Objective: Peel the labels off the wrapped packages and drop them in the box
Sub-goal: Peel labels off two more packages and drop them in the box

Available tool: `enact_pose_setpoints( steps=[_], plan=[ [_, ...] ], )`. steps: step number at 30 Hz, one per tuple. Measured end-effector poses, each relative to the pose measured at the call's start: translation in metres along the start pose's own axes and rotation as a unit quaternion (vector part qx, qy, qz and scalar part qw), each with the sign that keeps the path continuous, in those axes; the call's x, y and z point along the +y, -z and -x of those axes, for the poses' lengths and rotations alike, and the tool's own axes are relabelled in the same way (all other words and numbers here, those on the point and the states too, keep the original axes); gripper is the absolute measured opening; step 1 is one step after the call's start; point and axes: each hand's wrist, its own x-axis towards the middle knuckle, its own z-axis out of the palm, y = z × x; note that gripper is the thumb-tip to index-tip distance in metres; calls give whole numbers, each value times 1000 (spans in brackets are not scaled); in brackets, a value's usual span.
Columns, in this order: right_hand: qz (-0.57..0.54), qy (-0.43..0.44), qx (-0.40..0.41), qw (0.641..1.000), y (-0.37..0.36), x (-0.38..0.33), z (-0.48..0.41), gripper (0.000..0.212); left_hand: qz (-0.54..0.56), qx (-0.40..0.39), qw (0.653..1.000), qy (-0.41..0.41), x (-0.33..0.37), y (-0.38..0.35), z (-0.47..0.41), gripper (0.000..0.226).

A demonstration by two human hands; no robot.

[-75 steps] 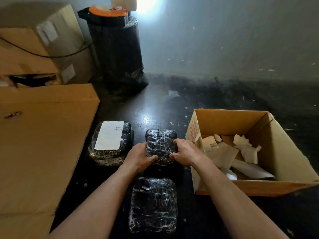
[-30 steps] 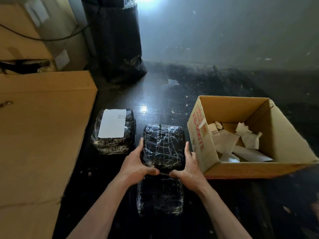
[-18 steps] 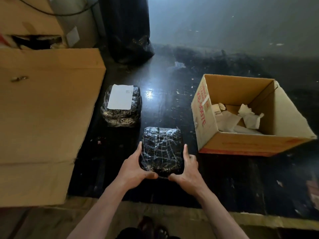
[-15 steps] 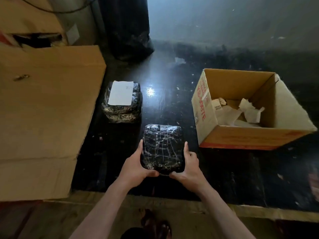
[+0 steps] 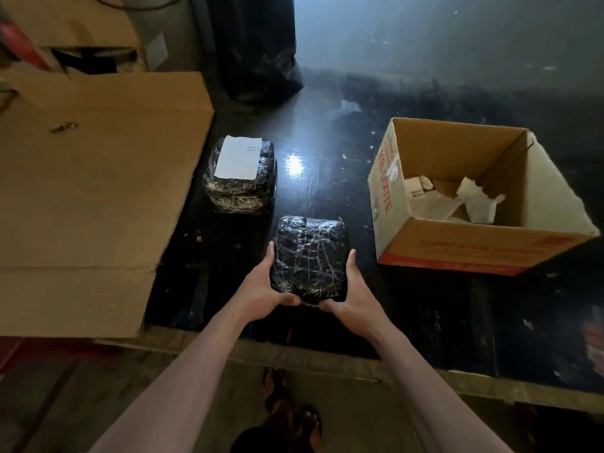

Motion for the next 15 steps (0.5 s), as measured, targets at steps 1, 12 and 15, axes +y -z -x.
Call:
enact_pose_setpoints(
  steps=[1, 12, 15],
  plan=[
    [-2, 1, 1, 1000, 0, 0, 1, 136, 1, 2, 1000, 1, 0, 0, 0, 147],
    [47, 54, 37, 997, 22, -15, -4, 114, -26, 47, 998, -26, 14, 38, 4, 133],
    [113, 86, 71, 987, 28, -41, -23, 95, -67, 126, 989, -49, 28, 67, -2, 98]
  ],
)
